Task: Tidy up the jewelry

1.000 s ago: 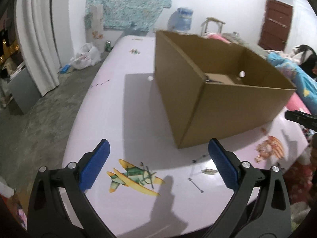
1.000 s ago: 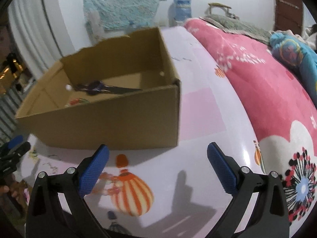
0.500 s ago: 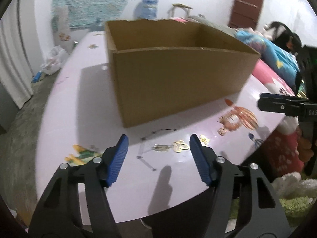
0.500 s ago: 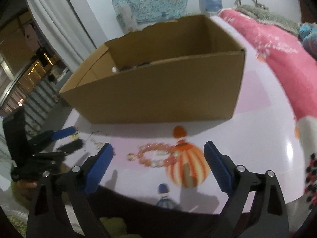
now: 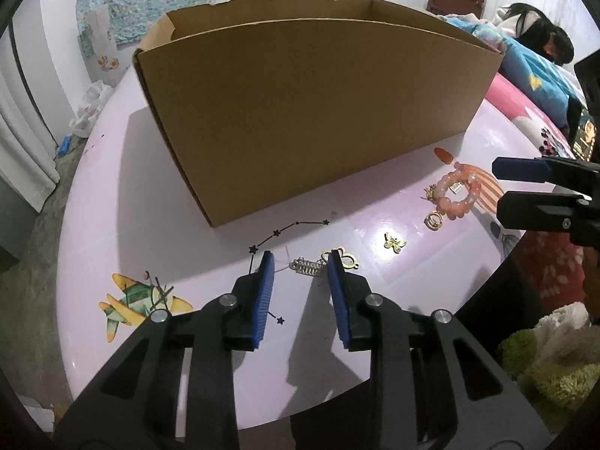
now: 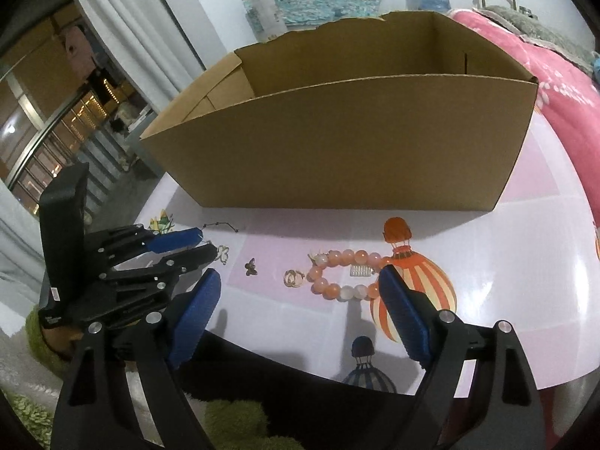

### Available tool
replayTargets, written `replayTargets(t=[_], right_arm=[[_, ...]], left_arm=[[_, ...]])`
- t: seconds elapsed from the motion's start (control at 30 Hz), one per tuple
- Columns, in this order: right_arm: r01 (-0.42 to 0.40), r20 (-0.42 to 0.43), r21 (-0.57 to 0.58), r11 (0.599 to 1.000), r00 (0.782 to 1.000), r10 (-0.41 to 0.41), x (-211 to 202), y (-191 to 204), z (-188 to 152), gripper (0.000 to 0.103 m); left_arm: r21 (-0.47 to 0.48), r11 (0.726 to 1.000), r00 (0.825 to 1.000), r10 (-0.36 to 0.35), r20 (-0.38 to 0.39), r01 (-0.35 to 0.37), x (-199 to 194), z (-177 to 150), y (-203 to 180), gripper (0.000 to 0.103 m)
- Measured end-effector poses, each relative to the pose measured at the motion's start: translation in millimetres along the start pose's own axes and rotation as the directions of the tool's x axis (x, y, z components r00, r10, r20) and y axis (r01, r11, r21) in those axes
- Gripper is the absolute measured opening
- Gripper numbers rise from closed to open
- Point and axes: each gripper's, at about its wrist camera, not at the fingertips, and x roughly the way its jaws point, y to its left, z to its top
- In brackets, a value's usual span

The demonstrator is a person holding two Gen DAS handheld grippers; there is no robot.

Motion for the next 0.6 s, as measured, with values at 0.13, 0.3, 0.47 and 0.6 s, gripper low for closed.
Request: replayTargets(t=[0.13,0.3,0.47,0.6], right_arm=[[-0.003,-0.004,0.0,1.0,1.0,0.003,-2,-3,-2,0.084],[-0.002,-0.001,0.0,1.0,1.0,0.002,1,-2,0,0.084],[-0.007,0.002,0.007,1.0,1.0,0.007,3,-5,0,0.084],[-0.008,0.007,0.004,1.0,1.0,0.008,2,-4,1,0.084]], left_arm=[[0.016,1.0,1.0,0.003,-0.005,-0.003,0,3,-3,0.028],[-0.002,1.0,1.0,-0.008,-0.013,0.008,-2,6,0,0.028],[0.018,1.0,1.0,-0.001,-0.016,0.002,-4,14,-5,0.028],[0.022,1.0,1.0,-0.001,-0.029,0.002,-2,13,-5,0.028]])
